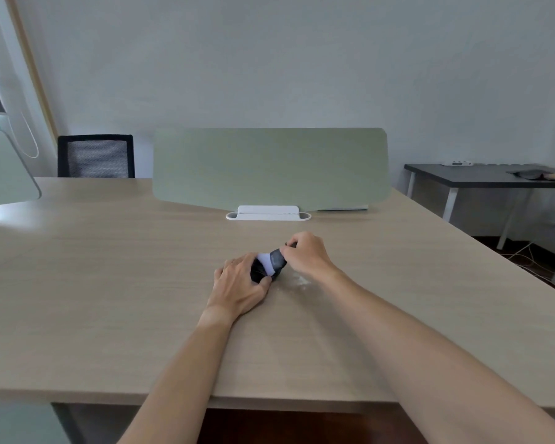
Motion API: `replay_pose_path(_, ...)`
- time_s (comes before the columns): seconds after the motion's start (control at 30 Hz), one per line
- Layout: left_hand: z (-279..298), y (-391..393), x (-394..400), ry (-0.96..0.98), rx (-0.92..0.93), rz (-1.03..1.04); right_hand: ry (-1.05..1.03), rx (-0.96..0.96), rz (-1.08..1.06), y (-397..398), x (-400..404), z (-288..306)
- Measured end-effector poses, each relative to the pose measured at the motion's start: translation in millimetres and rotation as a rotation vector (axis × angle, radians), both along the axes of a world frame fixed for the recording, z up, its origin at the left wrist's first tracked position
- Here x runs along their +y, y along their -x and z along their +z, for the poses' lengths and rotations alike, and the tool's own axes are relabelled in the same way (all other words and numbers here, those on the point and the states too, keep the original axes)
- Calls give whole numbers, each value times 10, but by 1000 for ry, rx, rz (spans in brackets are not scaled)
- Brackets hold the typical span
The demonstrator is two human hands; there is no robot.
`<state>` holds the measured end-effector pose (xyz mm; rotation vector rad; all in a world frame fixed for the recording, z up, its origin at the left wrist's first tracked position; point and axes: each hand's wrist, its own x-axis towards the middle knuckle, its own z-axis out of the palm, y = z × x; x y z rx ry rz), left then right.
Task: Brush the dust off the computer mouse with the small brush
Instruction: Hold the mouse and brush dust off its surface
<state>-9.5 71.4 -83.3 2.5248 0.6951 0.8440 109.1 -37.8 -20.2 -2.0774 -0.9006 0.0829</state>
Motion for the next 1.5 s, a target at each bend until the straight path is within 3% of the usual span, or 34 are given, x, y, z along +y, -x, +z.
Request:
replay_pose_path(0.17, -42, -28, 17, 31, -9, 39, -6, -53, -85, -84, -50, 14)
replay_pose_path(0.43, -42, -7, 29, 47, 20, 53, -31, -49, 56, 48, -45, 3)
replay_pose_path(0.63, -48, -19, 20, 35, 4, 78, 20, -175, -94, -38, -72, 18)
replay_pose_path(0.87, -65, -46, 59, 44, -1, 83, -53, -128, 70, 74, 6, -35)
replay_pose_path(1.07, -81, -64, 60, 47, 11, 97, 31, -237, -106, -73, -102, -59)
replay_pose_path(1.17, -78, -76, 68, 53, 13, 110, -99, -196, 23, -4, -107, -87)
replay_pose_path(1.27, -75, -72, 60, 70, 11, 104, -102, -202, 126, 69, -93, -153)
replay_pose_path(1.5, -65, -59, 44, 70, 16, 110, -11, -262, -63, -96, -174, -203)
